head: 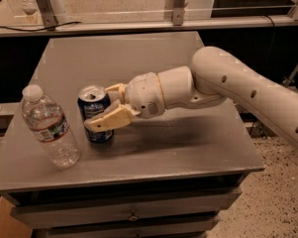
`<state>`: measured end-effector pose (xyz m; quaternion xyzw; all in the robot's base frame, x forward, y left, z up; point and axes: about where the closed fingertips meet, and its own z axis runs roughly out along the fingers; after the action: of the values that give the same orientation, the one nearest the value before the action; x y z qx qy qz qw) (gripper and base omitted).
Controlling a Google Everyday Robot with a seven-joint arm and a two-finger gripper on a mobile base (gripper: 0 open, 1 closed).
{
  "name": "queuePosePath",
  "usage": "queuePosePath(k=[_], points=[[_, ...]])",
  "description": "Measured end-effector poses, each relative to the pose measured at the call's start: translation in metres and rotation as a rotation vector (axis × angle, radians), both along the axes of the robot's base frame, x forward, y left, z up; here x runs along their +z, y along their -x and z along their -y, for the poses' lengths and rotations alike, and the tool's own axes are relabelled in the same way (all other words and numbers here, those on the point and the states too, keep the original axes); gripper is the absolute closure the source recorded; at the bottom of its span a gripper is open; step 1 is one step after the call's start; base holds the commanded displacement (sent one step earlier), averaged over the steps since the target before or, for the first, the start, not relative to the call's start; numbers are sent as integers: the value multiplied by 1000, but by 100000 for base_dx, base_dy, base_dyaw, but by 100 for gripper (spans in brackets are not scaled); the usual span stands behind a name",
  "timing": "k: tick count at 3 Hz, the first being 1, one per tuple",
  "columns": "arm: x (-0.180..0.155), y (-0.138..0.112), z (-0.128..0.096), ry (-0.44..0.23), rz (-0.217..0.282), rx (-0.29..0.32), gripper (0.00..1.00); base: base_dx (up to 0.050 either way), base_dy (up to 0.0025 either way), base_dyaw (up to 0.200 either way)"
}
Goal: Move pepsi can near water bottle
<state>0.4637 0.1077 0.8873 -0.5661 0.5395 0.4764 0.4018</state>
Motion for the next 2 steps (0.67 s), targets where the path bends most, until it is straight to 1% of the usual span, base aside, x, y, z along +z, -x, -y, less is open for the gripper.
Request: queuePosePath(k=[2], points=[[-11, 28, -10, 27, 62, 99, 100, 0, 0, 0]])
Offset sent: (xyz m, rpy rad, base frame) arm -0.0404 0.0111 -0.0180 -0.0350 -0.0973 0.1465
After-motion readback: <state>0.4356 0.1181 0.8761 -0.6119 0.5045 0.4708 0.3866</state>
